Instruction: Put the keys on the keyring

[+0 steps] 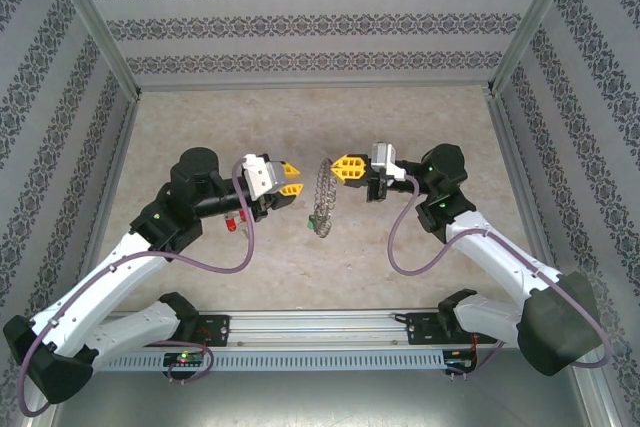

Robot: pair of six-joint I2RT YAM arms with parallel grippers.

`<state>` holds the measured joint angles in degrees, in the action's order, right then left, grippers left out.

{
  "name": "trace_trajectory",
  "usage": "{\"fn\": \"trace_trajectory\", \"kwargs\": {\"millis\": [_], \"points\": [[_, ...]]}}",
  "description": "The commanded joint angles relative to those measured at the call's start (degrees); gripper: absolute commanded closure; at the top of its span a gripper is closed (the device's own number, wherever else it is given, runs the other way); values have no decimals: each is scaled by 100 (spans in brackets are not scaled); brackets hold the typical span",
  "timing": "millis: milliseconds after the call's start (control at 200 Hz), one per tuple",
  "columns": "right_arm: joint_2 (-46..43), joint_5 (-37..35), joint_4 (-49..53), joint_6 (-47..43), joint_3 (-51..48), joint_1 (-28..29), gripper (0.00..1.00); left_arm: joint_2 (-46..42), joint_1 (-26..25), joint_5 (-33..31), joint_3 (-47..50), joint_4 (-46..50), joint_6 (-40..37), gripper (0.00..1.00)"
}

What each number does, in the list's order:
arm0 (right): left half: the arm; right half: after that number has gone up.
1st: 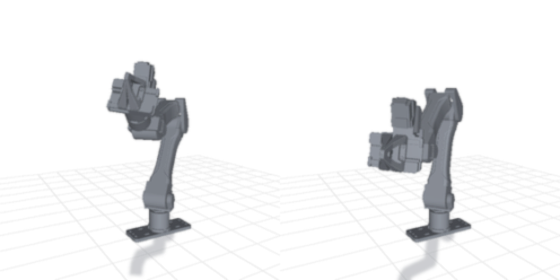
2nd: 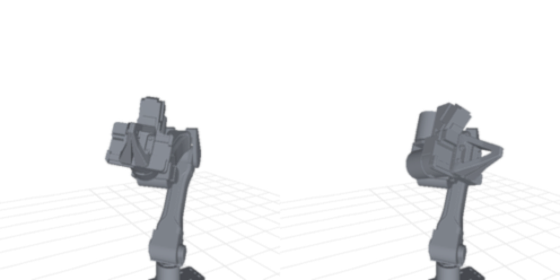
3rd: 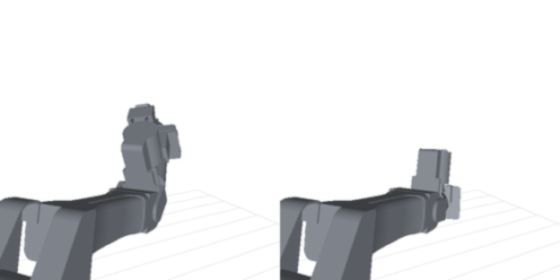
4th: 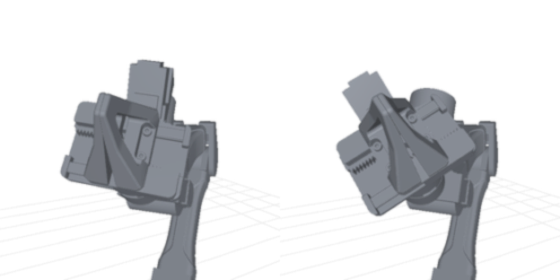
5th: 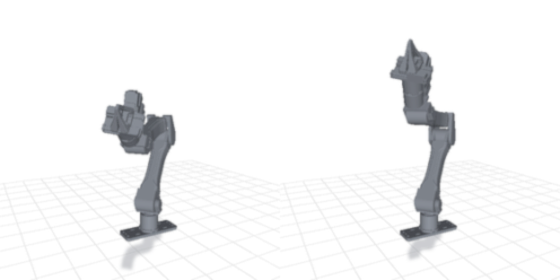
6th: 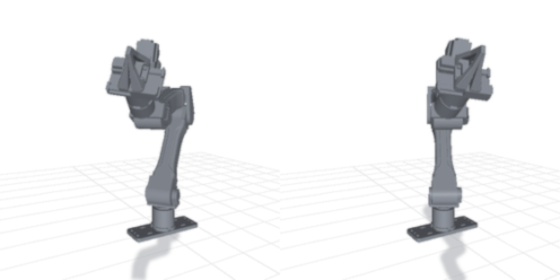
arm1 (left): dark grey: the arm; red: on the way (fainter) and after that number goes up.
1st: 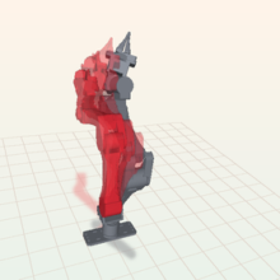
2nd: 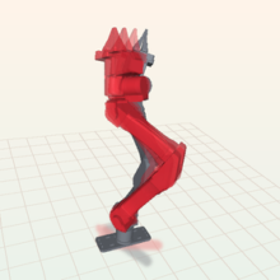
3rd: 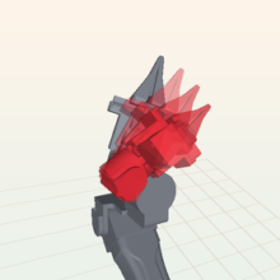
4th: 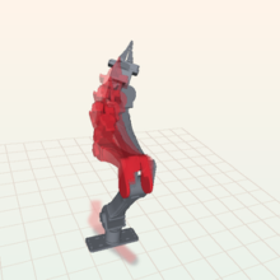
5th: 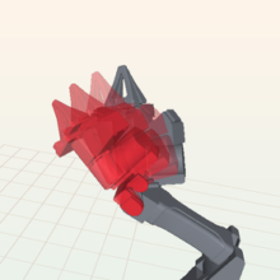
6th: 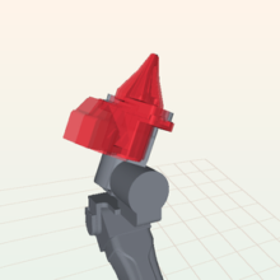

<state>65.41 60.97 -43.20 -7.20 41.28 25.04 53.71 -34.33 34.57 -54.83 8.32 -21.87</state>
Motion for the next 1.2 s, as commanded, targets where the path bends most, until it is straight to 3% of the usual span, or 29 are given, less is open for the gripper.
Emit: {"fn": "trace_trajectory", "kwargs": {"millis": [0,355,709,1194], "points": [[-8,571,-137,-68,142,112,100,-6,83,589,-291,-146,-148,76],[100,651,-74,-220,301,360,100,366,75,996,-635,262,-775,74],[302,522,-120,-253,390,603,100,482,74,1541,-798,547,-1221,81],[262,507,-102,-239,407,677,100,613,75,1345,-745,641,-1281,82]]}}
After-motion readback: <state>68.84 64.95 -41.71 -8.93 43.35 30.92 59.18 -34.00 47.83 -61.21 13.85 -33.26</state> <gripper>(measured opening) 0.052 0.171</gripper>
